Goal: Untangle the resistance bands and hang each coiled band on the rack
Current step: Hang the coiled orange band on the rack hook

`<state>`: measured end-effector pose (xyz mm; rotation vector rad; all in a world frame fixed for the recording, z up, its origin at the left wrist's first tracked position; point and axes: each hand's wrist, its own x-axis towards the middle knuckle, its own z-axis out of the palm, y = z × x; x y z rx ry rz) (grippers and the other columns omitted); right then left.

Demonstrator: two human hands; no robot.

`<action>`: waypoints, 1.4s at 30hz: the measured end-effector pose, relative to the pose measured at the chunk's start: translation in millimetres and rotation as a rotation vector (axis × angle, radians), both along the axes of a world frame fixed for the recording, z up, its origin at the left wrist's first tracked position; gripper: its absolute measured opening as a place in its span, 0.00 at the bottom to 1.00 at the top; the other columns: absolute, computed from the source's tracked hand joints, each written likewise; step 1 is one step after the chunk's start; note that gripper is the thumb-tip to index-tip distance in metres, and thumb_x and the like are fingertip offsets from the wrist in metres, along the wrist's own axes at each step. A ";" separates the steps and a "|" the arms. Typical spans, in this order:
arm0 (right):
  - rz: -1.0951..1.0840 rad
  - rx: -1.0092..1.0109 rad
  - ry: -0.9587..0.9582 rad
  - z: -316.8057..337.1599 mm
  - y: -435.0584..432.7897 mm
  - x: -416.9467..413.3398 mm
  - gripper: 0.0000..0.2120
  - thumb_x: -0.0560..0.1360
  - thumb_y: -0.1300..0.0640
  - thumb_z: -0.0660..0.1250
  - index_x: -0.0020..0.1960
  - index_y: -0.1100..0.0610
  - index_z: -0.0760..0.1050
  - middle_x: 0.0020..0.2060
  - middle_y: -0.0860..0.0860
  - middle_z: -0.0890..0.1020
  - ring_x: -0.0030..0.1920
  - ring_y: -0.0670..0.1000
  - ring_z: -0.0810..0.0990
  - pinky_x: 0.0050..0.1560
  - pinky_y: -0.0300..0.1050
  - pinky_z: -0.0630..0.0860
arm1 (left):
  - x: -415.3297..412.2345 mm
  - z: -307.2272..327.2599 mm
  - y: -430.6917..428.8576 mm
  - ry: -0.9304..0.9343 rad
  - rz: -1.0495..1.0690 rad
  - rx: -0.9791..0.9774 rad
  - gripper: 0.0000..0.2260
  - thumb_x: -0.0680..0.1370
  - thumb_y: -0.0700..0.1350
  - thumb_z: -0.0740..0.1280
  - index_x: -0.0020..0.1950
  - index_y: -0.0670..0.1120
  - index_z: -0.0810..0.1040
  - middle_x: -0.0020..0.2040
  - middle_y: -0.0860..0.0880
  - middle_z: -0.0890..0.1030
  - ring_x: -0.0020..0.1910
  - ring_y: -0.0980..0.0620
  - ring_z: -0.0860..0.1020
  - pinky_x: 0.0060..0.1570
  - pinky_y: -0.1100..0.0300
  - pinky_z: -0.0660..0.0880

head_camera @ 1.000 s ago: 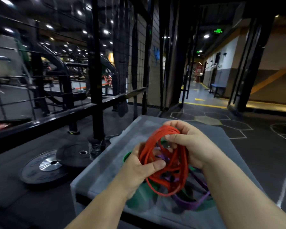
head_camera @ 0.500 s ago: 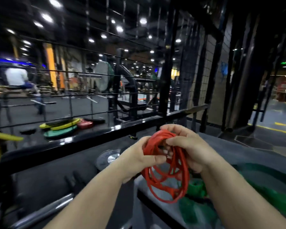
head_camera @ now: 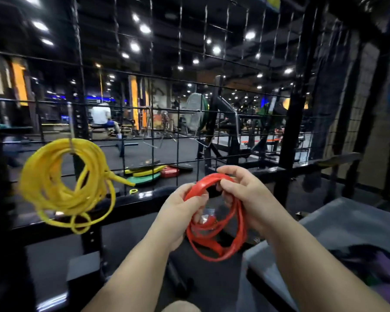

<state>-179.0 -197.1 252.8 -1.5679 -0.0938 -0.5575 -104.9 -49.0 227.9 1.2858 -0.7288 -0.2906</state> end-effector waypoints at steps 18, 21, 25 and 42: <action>0.172 -0.028 -0.114 45.5 58.8 77.0 0.08 0.80 0.64 0.63 0.58 0.56 0.74 0.38 0.51 0.80 0.33 0.45 0.73 0.33 0.37 0.73 | 37.9 32.9 55.1 -0.145 0.369 -0.116 0.04 0.78 0.43 0.68 0.48 0.53 0.79 0.33 0.55 0.75 0.35 0.54 0.72 0.38 0.59 0.71; 0.129 -0.034 -0.129 57.9 63.6 84.2 0.08 0.80 0.64 0.62 0.58 0.55 0.74 0.41 0.53 0.78 0.32 0.45 0.74 0.31 0.37 0.75 | 42.2 44.1 55.6 -0.185 0.421 -0.119 0.03 0.78 0.46 0.68 0.51 0.53 0.79 0.37 0.54 0.76 0.38 0.52 0.74 0.42 0.52 0.75; 0.036 -0.143 -0.150 74.6 63.0 97.0 0.07 0.81 0.60 0.64 0.56 0.50 0.75 0.42 0.49 0.79 0.35 0.44 0.74 0.34 0.39 0.74 | 49.5 62.5 49.8 -0.209 0.521 -0.118 0.02 0.78 0.47 0.67 0.48 0.55 0.77 0.39 0.52 0.77 0.39 0.51 0.76 0.41 0.52 0.78; 0.059 -0.101 -0.043 72.1 50.9 145.0 0.03 0.80 0.61 0.65 0.49 0.55 0.71 0.42 0.54 0.79 0.39 0.51 0.80 0.39 0.48 0.81 | 71.6 59.5 28.0 -0.369 0.824 0.155 0.14 0.78 0.43 0.63 0.63 0.54 0.69 0.52 0.54 0.74 0.47 0.53 0.75 0.45 0.59 0.70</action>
